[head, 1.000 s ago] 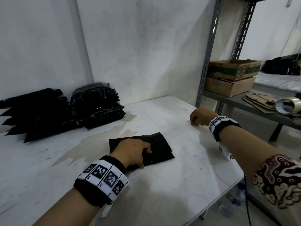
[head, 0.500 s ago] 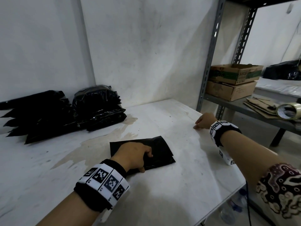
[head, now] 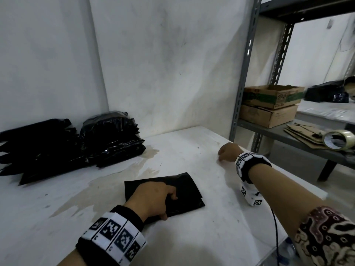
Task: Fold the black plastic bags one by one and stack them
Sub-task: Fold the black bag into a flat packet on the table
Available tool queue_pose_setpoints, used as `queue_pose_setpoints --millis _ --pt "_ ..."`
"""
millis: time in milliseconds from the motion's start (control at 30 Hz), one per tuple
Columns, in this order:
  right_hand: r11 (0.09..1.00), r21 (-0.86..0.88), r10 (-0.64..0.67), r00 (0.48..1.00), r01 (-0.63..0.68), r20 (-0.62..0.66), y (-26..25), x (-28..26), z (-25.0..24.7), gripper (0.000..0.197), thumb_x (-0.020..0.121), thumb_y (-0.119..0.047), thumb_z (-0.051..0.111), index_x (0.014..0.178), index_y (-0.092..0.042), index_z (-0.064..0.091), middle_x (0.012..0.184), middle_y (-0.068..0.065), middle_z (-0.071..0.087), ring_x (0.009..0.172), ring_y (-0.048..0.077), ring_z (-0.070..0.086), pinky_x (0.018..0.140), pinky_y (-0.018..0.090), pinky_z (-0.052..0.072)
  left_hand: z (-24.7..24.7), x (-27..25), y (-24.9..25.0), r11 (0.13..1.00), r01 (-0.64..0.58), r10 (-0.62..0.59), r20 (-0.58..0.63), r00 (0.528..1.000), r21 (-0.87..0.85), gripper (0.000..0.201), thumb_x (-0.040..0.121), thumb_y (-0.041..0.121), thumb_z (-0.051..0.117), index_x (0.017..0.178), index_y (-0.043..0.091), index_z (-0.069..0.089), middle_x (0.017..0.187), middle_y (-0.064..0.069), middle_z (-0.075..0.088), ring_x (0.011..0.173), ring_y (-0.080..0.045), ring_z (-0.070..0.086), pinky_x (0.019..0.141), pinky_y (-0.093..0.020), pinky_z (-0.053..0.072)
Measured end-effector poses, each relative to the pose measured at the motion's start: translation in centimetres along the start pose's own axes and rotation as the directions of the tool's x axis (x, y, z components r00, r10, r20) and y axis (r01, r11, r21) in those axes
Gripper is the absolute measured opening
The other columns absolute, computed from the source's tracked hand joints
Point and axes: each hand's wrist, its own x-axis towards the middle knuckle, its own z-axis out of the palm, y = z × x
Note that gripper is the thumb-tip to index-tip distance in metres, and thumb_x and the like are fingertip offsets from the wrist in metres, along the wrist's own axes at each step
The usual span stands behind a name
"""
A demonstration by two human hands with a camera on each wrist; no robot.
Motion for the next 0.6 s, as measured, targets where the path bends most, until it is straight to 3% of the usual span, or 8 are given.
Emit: queue_pose_setpoints --millis 100,233,300,367,433,600 --pt "1.000 -0.029 0.009 1.000 -0.009 0.004 0.4 0.6 0.8 0.036 0.093 -0.025 0.055 0.124 -0.012 0.064 0.136 0.005 0.056 0.124 0.026 0.053 0.098 0.027 0.043 0.1 0.1 -0.1 1.000 -0.002 0.002 0.000 1.000 -0.003 0.053 0.074 0.027 0.077 0.121 0.031 0.054 0.122 0.006 0.055 0.112 -0.016 0.052 0.080 -0.024 0.037" --pt "0.988 -0.121 0.095 0.995 -0.096 -0.017 2.9 1.9 0.6 0.035 0.094 -0.017 0.051 0.125 -0.003 0.061 0.130 0.017 0.058 0.120 0.031 0.055 0.094 0.031 0.043 0.2 0.1 -0.1 1.000 -0.001 0.001 0.009 1.000 -0.004 0.053 0.074 0.027 0.077 0.121 0.032 0.053 0.121 0.006 0.055 0.111 -0.016 0.052 0.079 -0.025 0.036" --pt "0.982 -0.149 0.110 0.993 -0.114 -0.037 3.7 1.5 -0.3 0.037 0.094 -0.025 0.056 0.125 -0.005 0.062 0.130 0.013 0.059 0.119 0.028 0.056 0.089 0.027 0.044 0.2 0.1 -0.1 1.000 -0.002 0.002 0.010 1.000 -0.004 0.053 0.074 0.027 0.077 0.121 0.032 0.054 0.120 0.006 0.055 0.111 -0.015 0.052 0.078 -0.025 0.036" --pt "0.988 -0.078 0.128 0.990 -0.133 -0.063 3.8 1.1 -1.3 0.043 0.097 -0.041 0.051 0.128 -0.013 0.061 0.134 0.006 0.058 0.123 0.023 0.055 0.096 0.025 0.043 0.2 0.1 0.0 1.000 -0.001 0.001 0.006 1.000 -0.004 0.052 0.074 0.027 0.077 0.120 0.031 0.054 0.120 0.006 0.055 0.111 -0.015 0.052 0.077 -0.024 0.036" --pt "0.988 -0.006 0.151 0.986 -0.152 -0.071 3.6 1.0 -1.8 0.045 0.098 -0.045 0.049 0.128 -0.014 0.061 0.133 0.004 0.058 0.122 0.021 0.055 0.102 0.026 0.043 0.2 0.1 -0.1 1.000 -0.001 0.001 0.004 1.000 -0.006 0.052 0.073 0.027 0.078 0.120 0.031 0.054 0.120 0.007 0.055 0.111 -0.015 0.052 0.078 -0.024 0.036" --pt "0.981 0.059 0.194 0.971 -0.187 -0.140 4.0 0.9 -1.5 0.034 0.094 -0.027 0.058 0.117 -0.003 0.064 0.124 0.013 0.063 0.115 0.027 0.060 0.089 0.028 0.046 0.1 0.0 -0.1 1.000 0.000 0.000 0.000 1.000 -0.007 0.053 0.074 0.028 0.077 0.120 0.032 0.054 0.121 0.006 0.055 0.111 -0.016 0.052 0.082 -0.027 0.040"
